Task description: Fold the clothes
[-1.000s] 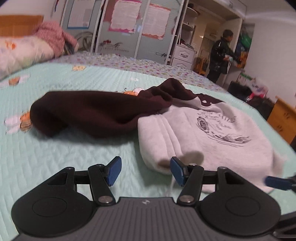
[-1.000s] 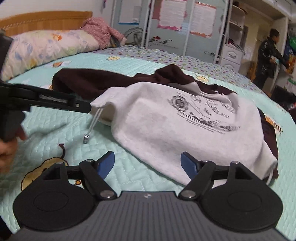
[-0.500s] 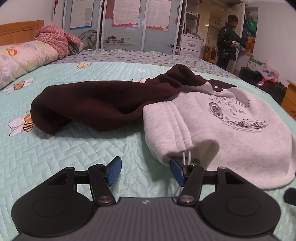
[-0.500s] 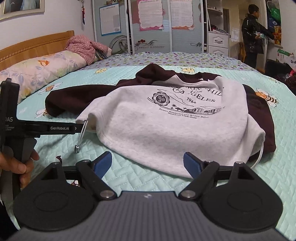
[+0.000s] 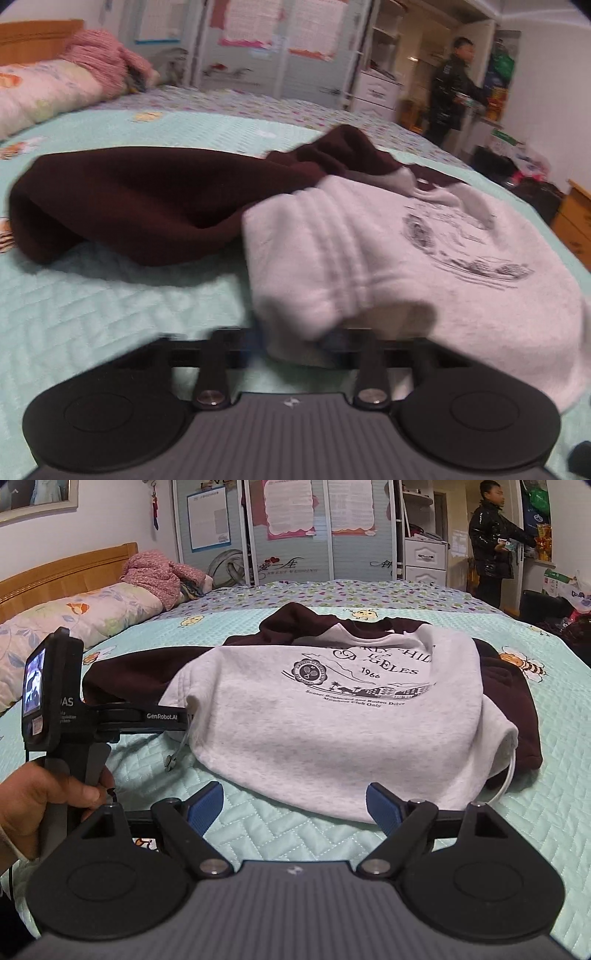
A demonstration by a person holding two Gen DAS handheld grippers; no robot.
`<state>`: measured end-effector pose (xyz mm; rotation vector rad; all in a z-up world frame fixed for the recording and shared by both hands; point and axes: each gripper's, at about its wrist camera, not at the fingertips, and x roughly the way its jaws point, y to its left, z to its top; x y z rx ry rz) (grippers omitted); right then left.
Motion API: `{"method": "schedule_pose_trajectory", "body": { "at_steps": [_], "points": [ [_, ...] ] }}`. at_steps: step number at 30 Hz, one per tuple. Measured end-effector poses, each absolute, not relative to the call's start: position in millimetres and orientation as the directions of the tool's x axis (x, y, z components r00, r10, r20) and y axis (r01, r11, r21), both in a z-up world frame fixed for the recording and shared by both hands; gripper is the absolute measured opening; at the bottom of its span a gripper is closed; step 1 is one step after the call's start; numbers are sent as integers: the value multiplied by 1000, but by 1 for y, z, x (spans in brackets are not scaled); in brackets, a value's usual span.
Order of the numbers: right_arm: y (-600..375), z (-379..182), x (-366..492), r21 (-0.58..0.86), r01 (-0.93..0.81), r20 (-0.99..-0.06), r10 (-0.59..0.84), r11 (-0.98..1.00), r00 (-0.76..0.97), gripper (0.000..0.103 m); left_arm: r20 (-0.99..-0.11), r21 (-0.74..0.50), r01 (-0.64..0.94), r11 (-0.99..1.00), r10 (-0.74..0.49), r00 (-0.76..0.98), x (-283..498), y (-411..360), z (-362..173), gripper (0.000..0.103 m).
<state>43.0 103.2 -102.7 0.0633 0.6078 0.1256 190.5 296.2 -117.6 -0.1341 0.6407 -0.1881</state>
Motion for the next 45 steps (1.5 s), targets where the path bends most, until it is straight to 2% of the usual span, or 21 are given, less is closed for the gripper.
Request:
{"method": "schedule_pose_trajectory", "body": {
  "at_steps": [3,5,9,11,13,15,18,21,24,26,27,30,32,37,41,45],
  "points": [
    [97,-102,42,118,-81,-564,134,990,815,85,-584,-231,147,962,-258,770,192,302,-107,14],
    [90,-99,41,130,-67,-557,128,989,820,85,-564,-330,146,933,-319,762,191,317,-89,11],
    [72,-89,36,145,-21,-533,96,989,841,85,-413,-618,150,772,-481,773,176,368,-30,7],
    [60,-85,32,163,7,-523,81,987,848,85,-359,-655,140,743,-469,807,167,391,-12,0],
    [47,-82,28,180,40,-518,60,983,853,85,-380,-615,59,786,-361,852,159,412,-9,0],
    [37,-86,22,187,63,-511,42,980,859,86,-457,-555,-53,830,-251,854,155,429,-29,0],
    [27,-97,22,161,106,-549,0,981,836,86,-583,-583,-156,798,-277,763,147,446,-73,0],
    [29,-99,17,64,86,-557,-36,994,829,86,-623,-547,-118,829,-309,719,123,435,-96,0],
    [42,-102,18,-163,48,-534,-129,986,836,86,-640,-527,-44,849,-362,678,111,415,-107,0],
    [45,-107,30,-303,83,-522,-238,950,819,86,-637,-511,8,860,-385,668,110,403,-107,1],
    [41,-108,37,-320,108,-515,-268,941,814,86,-632,-502,32,864,-391,669,109,397,-106,3],
    [18,-107,55,-240,203,-526,-303,949,795,86,-621,-466,84,881,-393,678,108,382,-99,14],
    [9,-109,64,-232,243,-522,-332,942,786,86,-620,-442,114,890,-395,678,109,375,-98,34],
    [7,-110,66,-270,275,-482,-377,923,791,86,-638,-421,146,895,-407,654,108,367,-103,34],
    [-5,-119,71,-278,303,-499,-407,911,765,86,-658,-453,114,884,-419,625,112,367,-112,34],
    [-2,-127,86,-319,260,-503,-395,912,769,86,-672,-451,105,886,-415,613,110,365,-114,34]
  ]
}}
